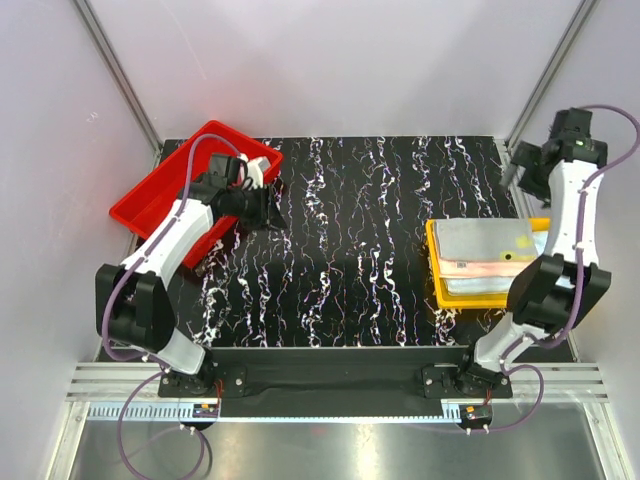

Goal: Fold and stack the towels
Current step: Neatly place the folded towel into the bin

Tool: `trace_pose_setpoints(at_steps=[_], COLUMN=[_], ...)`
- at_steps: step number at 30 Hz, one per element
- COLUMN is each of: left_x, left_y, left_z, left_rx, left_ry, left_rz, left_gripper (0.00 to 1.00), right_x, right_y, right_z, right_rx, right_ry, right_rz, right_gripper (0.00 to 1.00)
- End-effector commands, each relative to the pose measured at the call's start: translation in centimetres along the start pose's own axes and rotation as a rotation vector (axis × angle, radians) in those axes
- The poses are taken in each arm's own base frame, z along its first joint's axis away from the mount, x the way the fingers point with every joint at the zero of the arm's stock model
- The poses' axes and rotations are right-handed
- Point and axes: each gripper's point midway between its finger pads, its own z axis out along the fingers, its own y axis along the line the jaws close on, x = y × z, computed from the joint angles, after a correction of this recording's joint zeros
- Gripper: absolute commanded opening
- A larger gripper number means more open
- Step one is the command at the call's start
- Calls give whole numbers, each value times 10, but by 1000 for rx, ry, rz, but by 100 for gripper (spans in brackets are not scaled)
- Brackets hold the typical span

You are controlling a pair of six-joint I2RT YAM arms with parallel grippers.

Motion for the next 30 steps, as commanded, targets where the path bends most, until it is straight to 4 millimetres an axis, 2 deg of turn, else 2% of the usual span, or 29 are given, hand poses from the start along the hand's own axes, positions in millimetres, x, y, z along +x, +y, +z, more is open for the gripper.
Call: trace_pose_setpoints(at_steps=[1, 2, 3, 4, 5, 6, 7, 8, 9, 10, 11, 12, 13, 14, 15, 16, 17, 22, 25, 30], left_x=[-50, -57, -61, -65, -66, -71, -71, -73, -74, -72, -71, -71, -65, -65, -62, -55, -52, -36, -29, -27], left_y=[-50, -57, -67, -74, -81, -85, -93, -95, -97, -102, -102, -103, -102, -109, -110, -104, -105, -93, -88, -86], left_z=[-46, -52, -64, -72, -78, -85, -96, -102, -108, -117, -121, -124, -124, -135, -139, -135, -142, -137, -137, -139], left_rx=[106, 123, 143, 157, 174, 179, 188, 183, 181, 184, 177, 177, 181, 195, 200, 193, 185, 161, 137, 120], left_ry=[-202, -239, -275, -302, -320, -355, -390, -415, -433, -457, -473, -490, -492, -541, -560, -555, -585, -584, -565, -568], left_rz=[117, 137, 152, 167, 181, 193, 214, 226, 243, 264, 270, 282, 284, 314, 319, 311, 318, 320, 316, 318], left_gripper=[37, 43, 45, 48, 53, 69, 99, 99, 99, 99, 99, 99, 99, 99, 99, 99, 99, 99, 99, 99], right_x=[-11, -13, -1, 3, 3, 24, 21, 28, 44, 49, 54, 68, 73, 82, 85, 88, 92, 94, 94, 96], right_y=[87, 117, 136, 152, 178, 191, 200, 203, 203, 199, 198, 196, 191, 187, 184, 180, 178, 170, 165, 168], right_z=[-74, -87, -90, -114, -137, -134, -164, -170, -159, -171, -173, -161, -164, -157, -156, -159, -159, -170, -165, -160], right_rx=[-325, -437, -521, -618, -784, -837, -936, -977, -987, -1010, -1028, -1020, -1012, -987, -971, -966, -961, -961, -934, -946], right_ry=[-157, -195, -176, -199, -239, -197, -267, -271, -227, -245, -255, -224, -248, -228, -230, -248, -249, -337, -368, -356], right_rz=[21, -10, -20, 12, -15, -21, 1, 9, 35, 61, 53, 56, 40, 39, 35, 16, 1, -36, -8, -24], right_gripper=[100, 100, 100, 99, 100, 100, 100, 100, 100, 100, 100, 100, 100, 100, 100, 100, 100, 100, 100, 100])
